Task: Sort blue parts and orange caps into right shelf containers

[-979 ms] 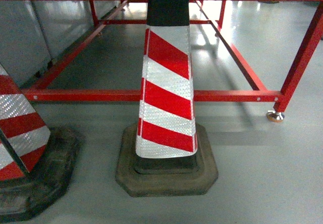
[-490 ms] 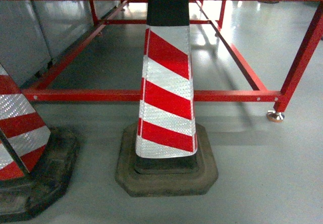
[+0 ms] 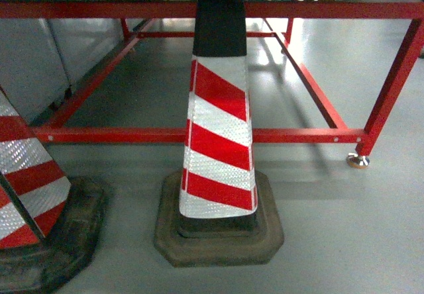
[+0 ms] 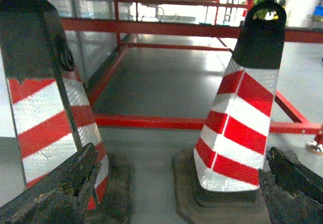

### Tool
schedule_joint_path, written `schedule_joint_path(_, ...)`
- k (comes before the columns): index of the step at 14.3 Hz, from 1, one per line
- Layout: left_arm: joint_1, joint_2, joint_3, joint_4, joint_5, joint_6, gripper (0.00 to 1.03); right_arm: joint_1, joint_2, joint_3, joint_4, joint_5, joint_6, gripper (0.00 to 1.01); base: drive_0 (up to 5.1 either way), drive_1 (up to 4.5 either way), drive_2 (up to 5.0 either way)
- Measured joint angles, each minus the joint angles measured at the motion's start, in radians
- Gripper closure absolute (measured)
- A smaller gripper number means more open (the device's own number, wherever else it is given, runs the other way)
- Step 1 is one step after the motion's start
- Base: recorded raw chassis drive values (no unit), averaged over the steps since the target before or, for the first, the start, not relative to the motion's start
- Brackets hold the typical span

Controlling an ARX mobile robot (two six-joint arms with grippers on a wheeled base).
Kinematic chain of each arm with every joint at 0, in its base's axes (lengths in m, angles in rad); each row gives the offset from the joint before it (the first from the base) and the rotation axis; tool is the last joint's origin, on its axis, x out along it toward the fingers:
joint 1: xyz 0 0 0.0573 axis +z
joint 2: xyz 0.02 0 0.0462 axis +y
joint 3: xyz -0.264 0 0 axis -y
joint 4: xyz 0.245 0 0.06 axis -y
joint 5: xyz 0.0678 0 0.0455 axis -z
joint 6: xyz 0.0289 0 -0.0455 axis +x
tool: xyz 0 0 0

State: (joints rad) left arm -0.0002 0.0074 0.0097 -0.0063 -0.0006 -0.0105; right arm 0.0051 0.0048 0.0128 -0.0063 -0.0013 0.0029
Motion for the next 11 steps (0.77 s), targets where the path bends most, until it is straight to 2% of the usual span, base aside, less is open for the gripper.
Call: schedule_joint_path(11, 0.000, 0.000, 0.000, 0.002, 0.000, 0.010, 0.05, 0.000, 0.000, 0.000, 0.001, 0.001, -0.001, 0.03, 0.0, 0.00, 0.0)
